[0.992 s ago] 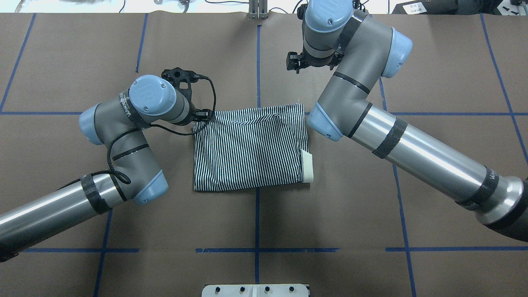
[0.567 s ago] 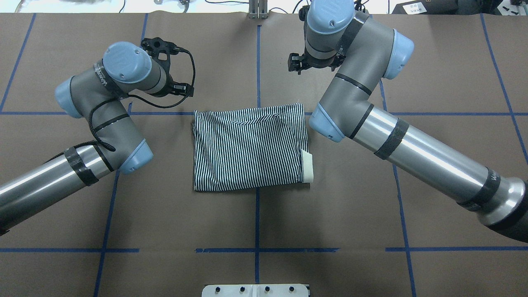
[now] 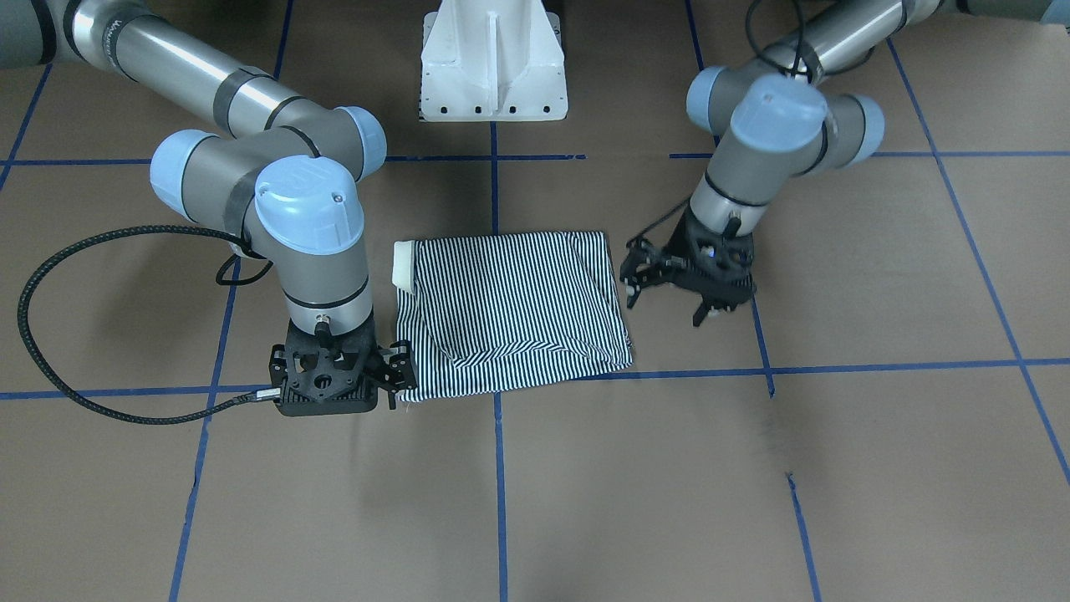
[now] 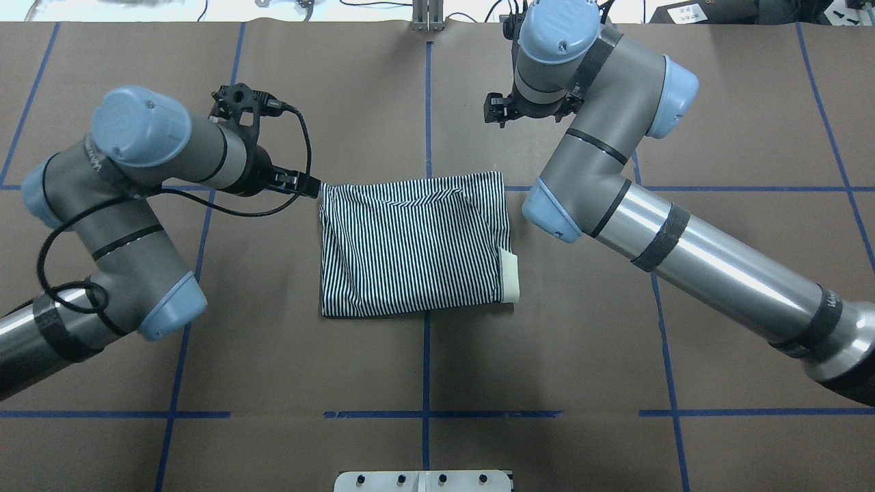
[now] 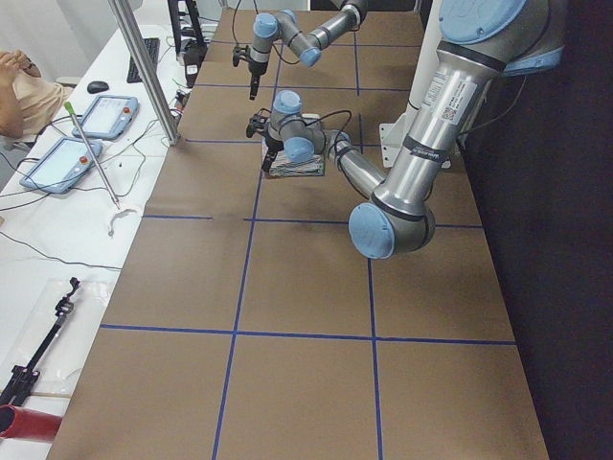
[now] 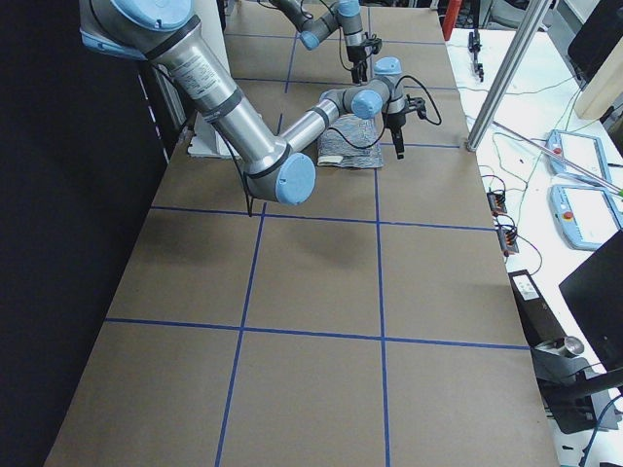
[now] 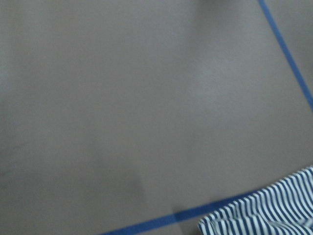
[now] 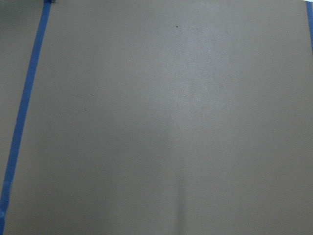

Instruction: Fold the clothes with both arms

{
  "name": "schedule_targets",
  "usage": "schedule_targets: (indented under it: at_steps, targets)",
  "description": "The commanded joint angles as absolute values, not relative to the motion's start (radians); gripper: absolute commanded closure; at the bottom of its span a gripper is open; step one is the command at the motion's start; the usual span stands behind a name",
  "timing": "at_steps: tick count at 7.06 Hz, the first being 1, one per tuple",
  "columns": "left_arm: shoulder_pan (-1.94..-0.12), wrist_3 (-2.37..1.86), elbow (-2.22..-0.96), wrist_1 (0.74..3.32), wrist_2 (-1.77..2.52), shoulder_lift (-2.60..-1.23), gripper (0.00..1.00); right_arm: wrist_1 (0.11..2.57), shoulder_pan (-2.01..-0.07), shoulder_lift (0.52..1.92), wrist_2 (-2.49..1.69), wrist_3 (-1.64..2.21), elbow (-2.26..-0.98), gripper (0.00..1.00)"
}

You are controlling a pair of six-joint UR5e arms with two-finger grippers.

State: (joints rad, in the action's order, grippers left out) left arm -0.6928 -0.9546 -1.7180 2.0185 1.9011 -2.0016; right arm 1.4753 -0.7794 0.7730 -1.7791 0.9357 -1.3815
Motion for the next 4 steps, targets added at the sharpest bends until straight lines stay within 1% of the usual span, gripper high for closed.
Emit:
schedule_targets:
  at_steps: [1,2,4]
  targets:
    - [-0.539,-1.235,-1.787,2.058,1.828,-1.959,0.49,1.474,-0.776,0.784,-1.778,0.936,-1.391,0.0]
    - [-0.476,-1.332,-1.786,2.069,1.778,-1.957,0.6,1.474,-0.776,0.784,-1.778,0.936,-1.391,0.0]
    - [-0.454,-1.342,-1.769,2.068,1.767,-1.951,0.59,1.474,-0.775,0.784,-1.778,0.936,-1.391,0.0]
